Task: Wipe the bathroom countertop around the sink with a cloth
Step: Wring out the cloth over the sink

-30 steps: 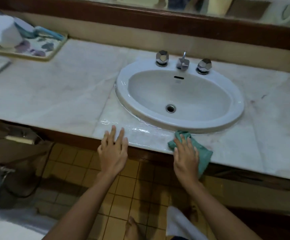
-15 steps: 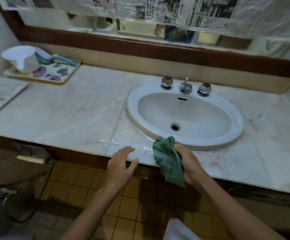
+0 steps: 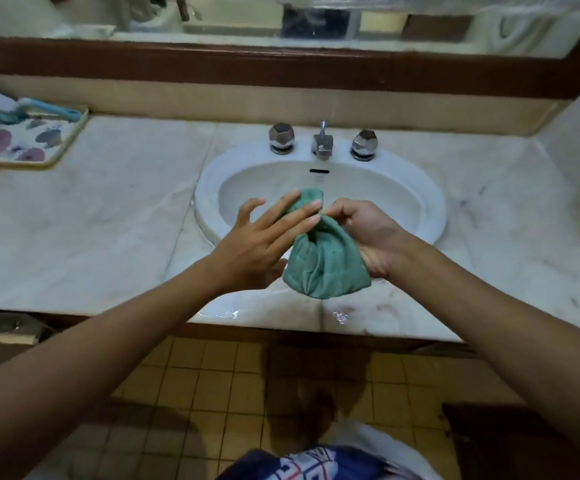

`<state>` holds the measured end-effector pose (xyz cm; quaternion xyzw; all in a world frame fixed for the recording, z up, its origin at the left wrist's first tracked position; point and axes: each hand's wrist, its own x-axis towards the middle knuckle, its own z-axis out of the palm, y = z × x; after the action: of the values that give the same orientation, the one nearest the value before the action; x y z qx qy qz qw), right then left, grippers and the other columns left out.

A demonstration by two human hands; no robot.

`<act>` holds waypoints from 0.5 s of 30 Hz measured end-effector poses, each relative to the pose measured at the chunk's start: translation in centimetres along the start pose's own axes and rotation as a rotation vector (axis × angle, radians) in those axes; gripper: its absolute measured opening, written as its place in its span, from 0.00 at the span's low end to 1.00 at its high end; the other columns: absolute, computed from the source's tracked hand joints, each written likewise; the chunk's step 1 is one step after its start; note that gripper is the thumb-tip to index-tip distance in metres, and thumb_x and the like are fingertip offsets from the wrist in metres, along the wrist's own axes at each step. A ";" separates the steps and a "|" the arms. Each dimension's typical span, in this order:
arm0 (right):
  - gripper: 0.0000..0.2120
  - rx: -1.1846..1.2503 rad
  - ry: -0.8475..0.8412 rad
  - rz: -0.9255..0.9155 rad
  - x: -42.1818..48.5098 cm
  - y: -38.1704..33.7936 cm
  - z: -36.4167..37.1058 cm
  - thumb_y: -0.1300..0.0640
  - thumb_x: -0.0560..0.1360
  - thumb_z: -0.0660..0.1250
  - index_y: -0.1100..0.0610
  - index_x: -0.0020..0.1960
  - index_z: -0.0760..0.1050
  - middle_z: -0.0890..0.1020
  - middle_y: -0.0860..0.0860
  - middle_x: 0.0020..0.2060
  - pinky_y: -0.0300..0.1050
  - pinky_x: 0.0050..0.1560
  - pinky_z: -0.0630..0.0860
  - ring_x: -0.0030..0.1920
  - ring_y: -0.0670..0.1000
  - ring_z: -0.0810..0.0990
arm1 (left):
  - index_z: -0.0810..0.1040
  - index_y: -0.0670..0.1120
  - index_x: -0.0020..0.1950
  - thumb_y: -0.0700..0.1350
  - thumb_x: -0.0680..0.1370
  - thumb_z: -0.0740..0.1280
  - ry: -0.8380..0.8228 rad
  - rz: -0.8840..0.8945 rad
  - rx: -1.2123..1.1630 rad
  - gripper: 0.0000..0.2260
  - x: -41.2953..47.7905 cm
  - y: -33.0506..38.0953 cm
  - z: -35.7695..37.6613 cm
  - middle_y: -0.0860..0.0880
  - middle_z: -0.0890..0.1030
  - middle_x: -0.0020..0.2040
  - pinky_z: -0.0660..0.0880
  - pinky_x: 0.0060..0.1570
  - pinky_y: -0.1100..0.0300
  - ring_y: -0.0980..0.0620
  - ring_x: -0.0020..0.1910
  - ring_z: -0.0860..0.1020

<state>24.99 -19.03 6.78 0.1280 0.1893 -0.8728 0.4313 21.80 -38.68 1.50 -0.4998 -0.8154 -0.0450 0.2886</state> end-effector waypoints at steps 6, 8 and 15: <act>0.16 -0.229 0.056 0.070 -2.2 -3.0 -1.2 0.45 0.82 0.53 0.54 0.53 0.75 0.80 0.48 0.44 0.54 0.70 0.64 0.48 0.48 0.78 | 0.59 0.39 0.75 0.48 0.74 0.68 0.011 -0.040 0.040 0.34 4.8 -0.4 2.6 0.42 0.66 0.75 0.64 0.61 0.40 0.38 0.76 0.62; 0.22 -0.415 0.144 0.157 -2.4 -4.0 -1.7 0.39 0.80 0.51 0.55 0.51 0.73 0.78 0.54 0.39 0.47 0.40 0.80 0.33 0.51 0.77 | 0.61 0.38 0.74 0.49 0.71 0.71 -0.045 -0.016 0.014 0.37 5.7 -0.9 3.5 0.41 0.71 0.73 0.65 0.61 0.42 0.41 0.74 0.65; 0.14 -0.701 0.189 0.213 -0.3 -6.9 0.2 0.46 0.68 0.55 0.56 0.44 0.66 0.66 0.53 0.31 0.31 0.20 0.56 0.22 0.48 0.63 | 0.68 0.44 0.59 0.47 0.70 0.73 -0.019 0.060 -0.274 0.22 8.4 -4.5 3.8 0.43 0.79 0.42 0.72 0.27 0.54 0.41 0.33 0.77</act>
<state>19.58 -15.05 8.60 0.0715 0.5010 -0.6897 0.5178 13.57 -32.89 3.69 -0.5592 -0.7889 -0.1426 0.2113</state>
